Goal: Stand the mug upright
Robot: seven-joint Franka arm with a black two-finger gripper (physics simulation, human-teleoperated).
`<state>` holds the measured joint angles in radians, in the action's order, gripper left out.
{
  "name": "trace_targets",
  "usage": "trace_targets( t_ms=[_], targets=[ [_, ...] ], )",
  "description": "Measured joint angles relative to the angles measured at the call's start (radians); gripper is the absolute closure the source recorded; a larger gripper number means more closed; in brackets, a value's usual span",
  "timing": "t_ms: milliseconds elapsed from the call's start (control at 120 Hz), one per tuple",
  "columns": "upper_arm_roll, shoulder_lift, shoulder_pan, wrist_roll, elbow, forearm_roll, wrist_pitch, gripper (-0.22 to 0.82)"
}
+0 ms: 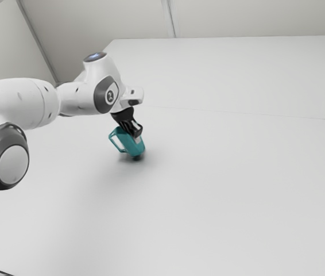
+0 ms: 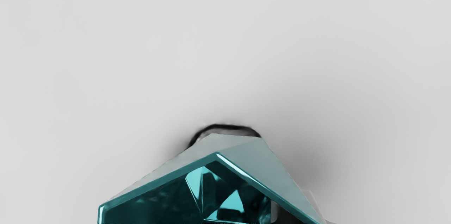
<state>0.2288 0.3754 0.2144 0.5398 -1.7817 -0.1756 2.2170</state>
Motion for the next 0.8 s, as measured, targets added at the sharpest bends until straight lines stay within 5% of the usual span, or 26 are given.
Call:
trace_targets(
  t_ms=[658,800],
  targets=[
    [0.000,0.080,0.019,-0.048,0.038,0.102,0.074,0.79],
    [0.000,0.081,0.019,-0.046,0.047,0.101,0.073,0.48]
  ],
)
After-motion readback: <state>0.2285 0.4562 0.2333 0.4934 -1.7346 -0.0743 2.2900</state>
